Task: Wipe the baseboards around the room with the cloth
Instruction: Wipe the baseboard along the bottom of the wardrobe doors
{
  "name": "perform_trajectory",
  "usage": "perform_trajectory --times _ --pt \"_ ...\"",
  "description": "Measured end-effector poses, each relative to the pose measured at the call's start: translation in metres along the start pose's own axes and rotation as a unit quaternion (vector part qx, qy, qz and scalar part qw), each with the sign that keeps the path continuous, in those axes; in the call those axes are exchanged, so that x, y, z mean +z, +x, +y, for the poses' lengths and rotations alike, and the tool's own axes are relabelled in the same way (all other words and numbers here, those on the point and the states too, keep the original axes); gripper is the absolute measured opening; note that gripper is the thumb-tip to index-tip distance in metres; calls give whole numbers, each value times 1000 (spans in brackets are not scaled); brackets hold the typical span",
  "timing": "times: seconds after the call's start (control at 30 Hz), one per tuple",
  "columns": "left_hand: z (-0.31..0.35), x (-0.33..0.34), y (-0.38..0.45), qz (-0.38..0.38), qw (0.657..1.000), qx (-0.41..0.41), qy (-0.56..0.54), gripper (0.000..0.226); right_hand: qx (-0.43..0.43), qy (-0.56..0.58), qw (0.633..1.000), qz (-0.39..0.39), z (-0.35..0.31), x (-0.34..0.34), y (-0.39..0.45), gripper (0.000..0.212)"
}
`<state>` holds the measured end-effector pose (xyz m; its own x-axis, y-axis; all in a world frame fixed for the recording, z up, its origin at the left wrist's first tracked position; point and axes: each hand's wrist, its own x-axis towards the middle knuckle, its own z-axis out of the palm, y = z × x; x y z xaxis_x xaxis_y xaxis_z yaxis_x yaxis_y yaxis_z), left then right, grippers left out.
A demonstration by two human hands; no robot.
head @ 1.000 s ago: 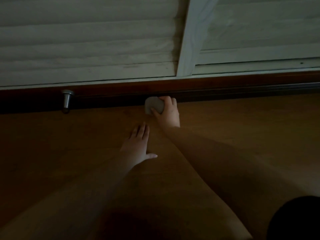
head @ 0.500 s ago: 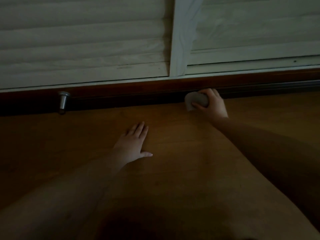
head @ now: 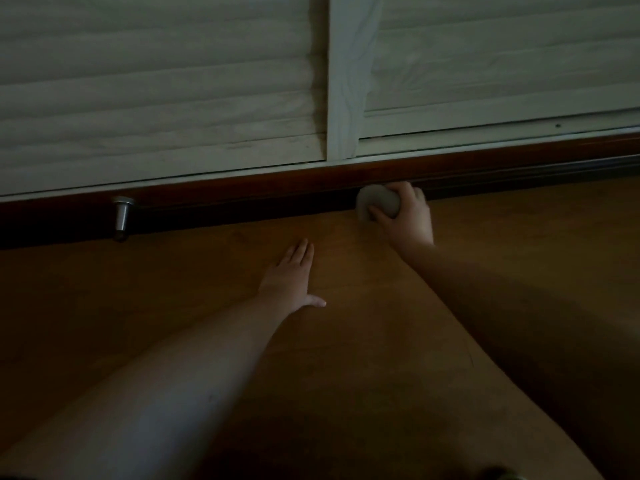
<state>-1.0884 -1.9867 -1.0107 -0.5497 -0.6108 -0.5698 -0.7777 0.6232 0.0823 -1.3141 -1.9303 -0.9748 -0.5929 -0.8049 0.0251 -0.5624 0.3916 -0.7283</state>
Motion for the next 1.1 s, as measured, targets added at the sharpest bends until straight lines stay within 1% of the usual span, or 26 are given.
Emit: perform_trajectory --times 0.07,0.13,0.27,0.4,0.5,0.63,0.7,0.8,0.87,0.97,1.1 --pt "-5 9 -5 16 997 -49 -57 124 -30 20 999 -23 -23 20 -4 50" --pt "-9 16 -8 22 995 -68 -71 119 -54 34 997 -33 -44 38 -5 50" --pt "-20 19 -10 16 998 -36 -44 112 -52 64 996 -34 -69 66 -4 48" --pt "-27 15 -10 8 1000 -13 -22 110 -32 84 996 -25 -71 76 -1 45" --pt "-27 12 -8 5 1000 2 3 110 -33 83 996 -25 -63 69 3 45" --pt "-27 11 -6 9 1000 13 14 112 -18 68 997 -10 -42 44 10 45" --pt "-28 11 -5 13 999 34 41 111 0 67 998 -1 -29 28 13 45" --pt "-27 7 -2 15 993 80 83 108 30 65 997 40 -10 8 16 44" --pt "-23 2 1 6 990 104 99 106 34 57 997 48 0 -2 19 42" --pt "-20 -3 6 -9 988 114 102 109 29 37 998 46 12 -16 25 42" --pt "-20 -3 8 -25 990 111 86 110 61 33 994 78 25 -32 29 42"
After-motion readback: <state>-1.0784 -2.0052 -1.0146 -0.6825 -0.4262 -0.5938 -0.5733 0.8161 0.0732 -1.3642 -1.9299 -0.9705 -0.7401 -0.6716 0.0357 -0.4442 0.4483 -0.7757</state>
